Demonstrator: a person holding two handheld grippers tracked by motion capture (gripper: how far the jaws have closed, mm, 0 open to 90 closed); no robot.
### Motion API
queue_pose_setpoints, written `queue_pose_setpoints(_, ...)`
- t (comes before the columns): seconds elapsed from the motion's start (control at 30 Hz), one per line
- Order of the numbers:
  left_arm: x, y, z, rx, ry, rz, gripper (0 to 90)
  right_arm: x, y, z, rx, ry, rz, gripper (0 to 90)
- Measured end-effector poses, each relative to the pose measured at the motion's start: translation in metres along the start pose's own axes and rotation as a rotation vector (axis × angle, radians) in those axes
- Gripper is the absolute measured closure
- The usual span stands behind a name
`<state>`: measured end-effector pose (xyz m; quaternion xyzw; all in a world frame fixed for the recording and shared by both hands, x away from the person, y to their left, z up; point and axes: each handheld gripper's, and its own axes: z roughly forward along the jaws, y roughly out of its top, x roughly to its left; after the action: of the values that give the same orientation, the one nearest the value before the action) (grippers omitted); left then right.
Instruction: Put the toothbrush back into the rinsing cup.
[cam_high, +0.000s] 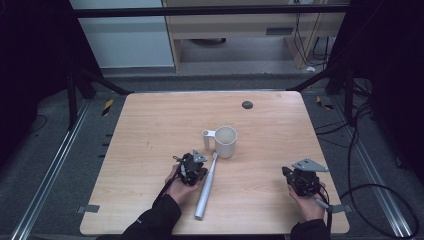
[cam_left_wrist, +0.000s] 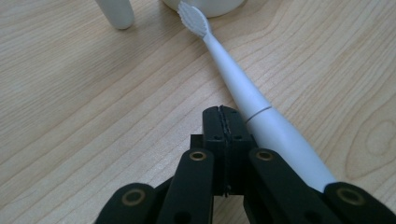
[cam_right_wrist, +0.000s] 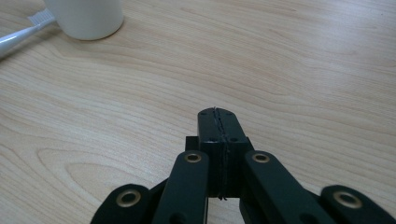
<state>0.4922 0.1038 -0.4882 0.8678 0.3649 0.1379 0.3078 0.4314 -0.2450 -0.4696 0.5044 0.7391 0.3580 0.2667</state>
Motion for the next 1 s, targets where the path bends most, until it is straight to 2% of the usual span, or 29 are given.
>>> queue_pose_setpoints(0.17,0.001,0.0,-0.005,-0.015,0.007,-0.01,89.9,0.0,0.0,0.0,-0.002,-0.001,0.001,90.0)
queue_pose_setpoints(0.23,0.002,0.002,-0.017,-0.039,0.002,-0.025,89.8,0.0,0.0,-0.001,-0.001,-0.005,0.005,90.0)
queue_pose_setpoints(0.27,0.002,0.002,-0.017,-0.039,0.002,-0.025,89.8,0.0,0.0,-0.001,-0.001,-0.005,0.005,90.0)
queue_pose_setpoints(0.3,0.001,0.004,-0.026,-0.058,0.004,-0.024,89.8,-0.001,0.0,-0.001,-0.002,-0.007,0.011,90.0)
queue_pose_setpoints(0.33,0.001,0.004,-0.026,-0.058,0.004,-0.024,89.7,-0.001,0.0,-0.001,-0.002,-0.007,0.011,90.0)
queue_pose_setpoints(0.37,-0.002,0.007,-0.034,-0.078,0.003,-0.027,89.5,-0.003,0.0,-0.002,-0.006,-0.009,0.012,90.0)
queue_pose_setpoints(0.43,-0.003,0.008,-0.04,-0.087,0.003,-0.027,88.8,-0.003,0.0,-0.002,-0.006,-0.012,0.011,90.0)
queue_pose_setpoints(0.53,-0.005,0.012,-0.053,-0.097,0.006,-0.035,83.2,-0.004,0.0,-0.002,-0.003,-0.019,0.014,90.0)
queue_pose_setpoints(0.63,-0.007,0.012,-0.056,-0.086,0.002,-0.042,76.0,-0.005,-0.001,-0.002,-0.005,-0.025,0.019,89.2)
queue_pose_setpoints(0.67,-0.008,0.012,-0.056,-0.085,-0.001,-0.046,76.0,-0.005,-0.001,-0.002,-0.003,-0.029,0.019,88.8)
queue_pose_setpoints(0.77,-0.013,0.013,-0.057,-0.079,-0.006,-0.046,65.8,-0.007,-0.002,-0.002,-0.009,-0.036,0.016,87.2)
queue_pose_setpoints(0.93,-0.017,0.011,-0.054,-0.059,0.0,-0.041,59.3,-0.007,-0.002,-0.002,-0.007,-0.037,0.015,85.8)
queue_pose_setpoints(1.0,-0.018,0.01,-0.052,-0.044,-0.008,-0.06,57.1,-0.007,-0.002,-0.002,-0.007,-0.039,0.014,85.5)
